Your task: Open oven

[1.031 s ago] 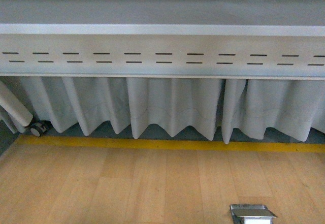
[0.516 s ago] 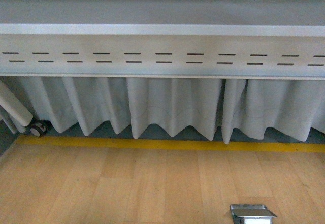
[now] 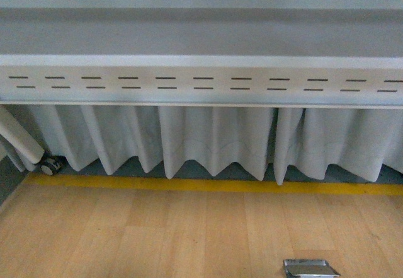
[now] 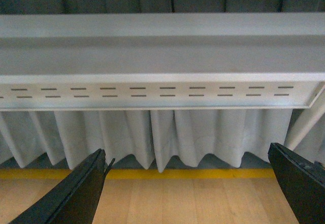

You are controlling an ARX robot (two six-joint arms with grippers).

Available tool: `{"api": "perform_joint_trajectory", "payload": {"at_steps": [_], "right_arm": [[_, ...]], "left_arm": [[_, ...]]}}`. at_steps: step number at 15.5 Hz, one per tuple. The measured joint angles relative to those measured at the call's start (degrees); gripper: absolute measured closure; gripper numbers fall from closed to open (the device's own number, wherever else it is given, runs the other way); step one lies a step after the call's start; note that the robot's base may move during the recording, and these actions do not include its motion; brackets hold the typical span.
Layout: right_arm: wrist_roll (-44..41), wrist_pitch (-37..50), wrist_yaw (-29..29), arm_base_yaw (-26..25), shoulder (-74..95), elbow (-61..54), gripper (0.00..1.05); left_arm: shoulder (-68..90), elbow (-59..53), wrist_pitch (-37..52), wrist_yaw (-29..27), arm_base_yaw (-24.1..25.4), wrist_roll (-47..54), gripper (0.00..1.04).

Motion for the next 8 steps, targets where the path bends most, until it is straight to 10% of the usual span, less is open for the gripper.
{"api": "perform_joint_trajectory", "payload": {"at_steps": [8], "right_arm": [[0.0,0.07,-0.02,0.0,-0.07,0.0,0.06]], "left_arm": [[0.02,0.0,0.11,0.11,0.0,0.09,0.07]]}}
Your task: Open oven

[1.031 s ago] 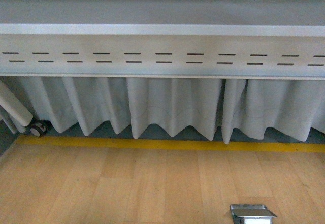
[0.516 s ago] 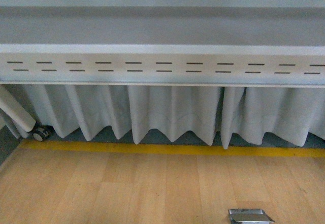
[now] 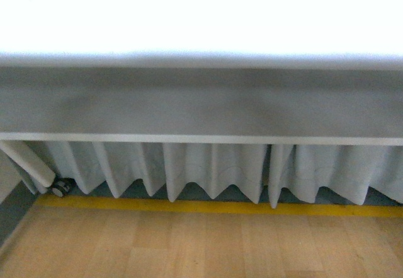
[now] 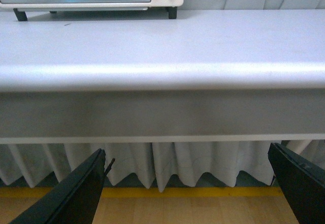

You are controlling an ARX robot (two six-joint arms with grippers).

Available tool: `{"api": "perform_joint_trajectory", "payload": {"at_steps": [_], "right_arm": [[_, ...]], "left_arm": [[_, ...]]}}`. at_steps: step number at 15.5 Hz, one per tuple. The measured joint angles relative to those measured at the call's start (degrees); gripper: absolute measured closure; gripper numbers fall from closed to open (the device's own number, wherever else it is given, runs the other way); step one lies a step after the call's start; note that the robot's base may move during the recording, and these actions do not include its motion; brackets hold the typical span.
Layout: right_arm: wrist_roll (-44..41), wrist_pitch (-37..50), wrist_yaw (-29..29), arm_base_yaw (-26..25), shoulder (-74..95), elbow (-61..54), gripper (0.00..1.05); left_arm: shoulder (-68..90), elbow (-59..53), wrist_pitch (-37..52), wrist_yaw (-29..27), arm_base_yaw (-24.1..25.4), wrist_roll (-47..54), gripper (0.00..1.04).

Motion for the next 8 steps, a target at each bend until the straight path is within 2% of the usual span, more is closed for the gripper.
{"api": "perform_joint_trajectory", "payload": {"at_steps": [8], "right_arm": [[0.0,0.02,0.0,0.0,-0.02,0.0,0.06]], "left_arm": [[0.0,0.0,-0.02,0.0,0.0,0.15,0.07]]}}
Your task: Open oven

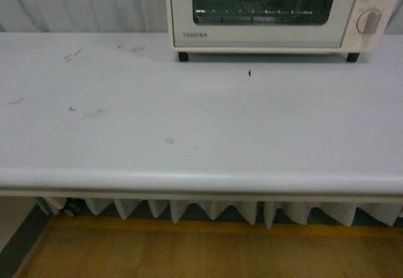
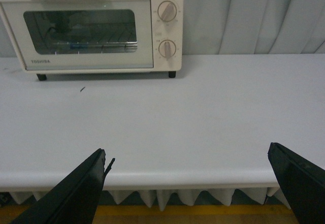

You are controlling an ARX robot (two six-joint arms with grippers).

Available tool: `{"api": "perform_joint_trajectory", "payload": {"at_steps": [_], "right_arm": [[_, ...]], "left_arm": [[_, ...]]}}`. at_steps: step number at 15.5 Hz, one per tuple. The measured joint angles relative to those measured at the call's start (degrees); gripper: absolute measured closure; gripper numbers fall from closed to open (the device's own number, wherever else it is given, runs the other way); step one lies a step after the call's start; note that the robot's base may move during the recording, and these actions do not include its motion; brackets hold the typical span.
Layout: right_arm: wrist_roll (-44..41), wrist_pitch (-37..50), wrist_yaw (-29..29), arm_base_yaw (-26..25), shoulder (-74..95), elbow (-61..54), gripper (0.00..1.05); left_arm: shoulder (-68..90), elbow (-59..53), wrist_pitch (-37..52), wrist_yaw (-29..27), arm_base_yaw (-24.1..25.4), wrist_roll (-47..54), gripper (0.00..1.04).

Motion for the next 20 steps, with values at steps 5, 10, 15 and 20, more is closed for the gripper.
{"api": "perform_joint_trajectory", "payload": {"at_steps": [5,10,15,20], "right_arm": [[0.02,-0.07,0.02,0.0,0.0,0.0,0.06],[0.0,-0.07,-0.02,0.0,0.0,0.0,0.06],[0.02,-0.07,0.04,0.0,0.07,0.0,0.06],[0.0,-0.07,0.04,0.0,0.07,0.0,0.06]], "left_arm": [[0.0,0.0,-0.02,0.07,0.0,0.0,0.07],[-0.02,0.02,0.28,0.04,0.0,-0.02,0.07],[0.0,0.02,0.0,0.02,0.0,-0.02,0.07],[0.0,0.02,0.0,0.02,0.0,-0.02,0.07]]}}
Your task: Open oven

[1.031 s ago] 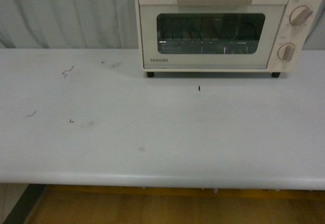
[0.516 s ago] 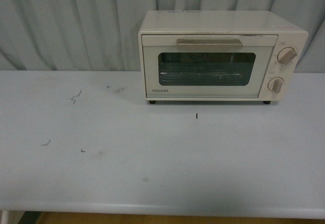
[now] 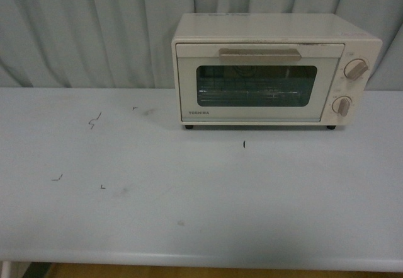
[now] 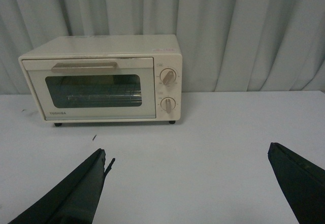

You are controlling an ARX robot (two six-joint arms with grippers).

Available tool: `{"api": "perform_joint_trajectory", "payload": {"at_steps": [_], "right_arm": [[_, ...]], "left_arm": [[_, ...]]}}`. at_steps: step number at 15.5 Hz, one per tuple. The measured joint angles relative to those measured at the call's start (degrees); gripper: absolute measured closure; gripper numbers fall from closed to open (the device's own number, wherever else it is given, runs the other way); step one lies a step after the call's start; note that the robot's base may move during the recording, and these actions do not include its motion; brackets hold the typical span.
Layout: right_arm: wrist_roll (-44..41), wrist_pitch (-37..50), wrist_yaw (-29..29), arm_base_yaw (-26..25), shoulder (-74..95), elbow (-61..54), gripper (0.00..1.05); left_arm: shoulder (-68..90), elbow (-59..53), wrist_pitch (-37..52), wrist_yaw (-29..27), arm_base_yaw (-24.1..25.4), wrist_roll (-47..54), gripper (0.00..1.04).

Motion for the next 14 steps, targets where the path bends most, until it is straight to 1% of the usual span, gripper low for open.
{"api": "perform_joint_trajectory", "payload": {"at_steps": [14], "right_arm": [[0.0,0.07,-0.02,0.0,0.02,0.0,0.06]], "left_arm": [[0.0,0.0,-0.07,0.0,0.0,0.0,0.07]]}}
